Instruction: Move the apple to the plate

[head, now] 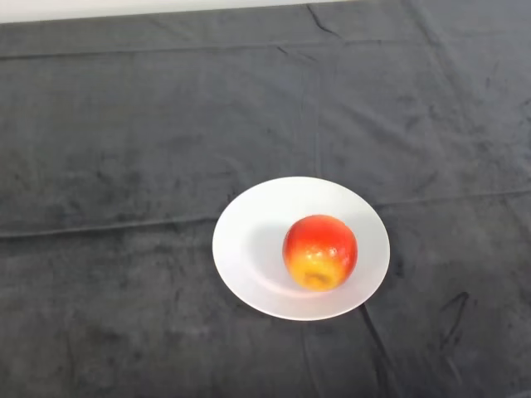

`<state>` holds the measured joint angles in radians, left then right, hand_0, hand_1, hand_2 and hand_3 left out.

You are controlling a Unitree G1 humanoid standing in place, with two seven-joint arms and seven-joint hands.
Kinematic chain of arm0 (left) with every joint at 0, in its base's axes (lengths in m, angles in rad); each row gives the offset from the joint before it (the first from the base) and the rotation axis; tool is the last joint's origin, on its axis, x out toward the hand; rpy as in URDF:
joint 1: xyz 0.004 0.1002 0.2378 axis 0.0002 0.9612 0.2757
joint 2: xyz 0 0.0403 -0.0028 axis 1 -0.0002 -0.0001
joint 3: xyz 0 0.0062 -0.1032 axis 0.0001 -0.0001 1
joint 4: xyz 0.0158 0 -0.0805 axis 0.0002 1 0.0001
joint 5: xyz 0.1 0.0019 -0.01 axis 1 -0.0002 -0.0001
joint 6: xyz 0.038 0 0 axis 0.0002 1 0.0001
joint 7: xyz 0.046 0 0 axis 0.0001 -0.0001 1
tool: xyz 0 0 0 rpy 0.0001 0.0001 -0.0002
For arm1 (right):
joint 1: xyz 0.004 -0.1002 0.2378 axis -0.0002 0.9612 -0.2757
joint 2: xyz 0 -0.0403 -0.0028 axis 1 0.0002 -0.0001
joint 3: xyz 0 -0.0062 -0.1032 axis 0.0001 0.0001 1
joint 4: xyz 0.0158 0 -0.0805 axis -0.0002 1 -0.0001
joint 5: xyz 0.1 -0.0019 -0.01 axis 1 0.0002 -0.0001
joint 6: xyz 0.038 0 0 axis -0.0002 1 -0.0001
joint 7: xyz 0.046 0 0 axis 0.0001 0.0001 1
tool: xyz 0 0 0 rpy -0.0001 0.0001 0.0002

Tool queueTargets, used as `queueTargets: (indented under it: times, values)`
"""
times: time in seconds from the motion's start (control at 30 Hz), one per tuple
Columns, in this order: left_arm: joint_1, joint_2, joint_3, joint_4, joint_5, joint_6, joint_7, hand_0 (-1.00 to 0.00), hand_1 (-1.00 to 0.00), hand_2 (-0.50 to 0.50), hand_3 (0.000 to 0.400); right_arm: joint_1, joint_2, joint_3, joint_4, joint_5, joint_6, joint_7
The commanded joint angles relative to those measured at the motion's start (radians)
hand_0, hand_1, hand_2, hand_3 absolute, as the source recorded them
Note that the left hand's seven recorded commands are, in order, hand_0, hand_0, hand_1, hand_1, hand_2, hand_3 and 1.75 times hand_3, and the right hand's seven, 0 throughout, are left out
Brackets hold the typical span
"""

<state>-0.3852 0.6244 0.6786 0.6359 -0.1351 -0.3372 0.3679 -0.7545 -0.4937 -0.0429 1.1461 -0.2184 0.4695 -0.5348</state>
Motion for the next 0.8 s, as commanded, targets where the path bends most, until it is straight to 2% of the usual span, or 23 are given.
queueTargets:
  times: [0.03, 0.8]
  values:
    - [-0.046, 0.076, -0.014, 0.031, -0.007, -0.018, -0.004, 0.00, 0.00, 0.00, 0.000, 0.014, -0.007, 0.0011, 0.033, -0.0008, 0.000, -0.0011]
    - [-0.042, 0.074, -0.017, 0.015, -0.011, -0.008, -0.001, 0.00, 0.00, 0.00, 0.000, 0.015, -0.007, 0.0015, 0.033, -0.0003, 0.000, -0.0010]
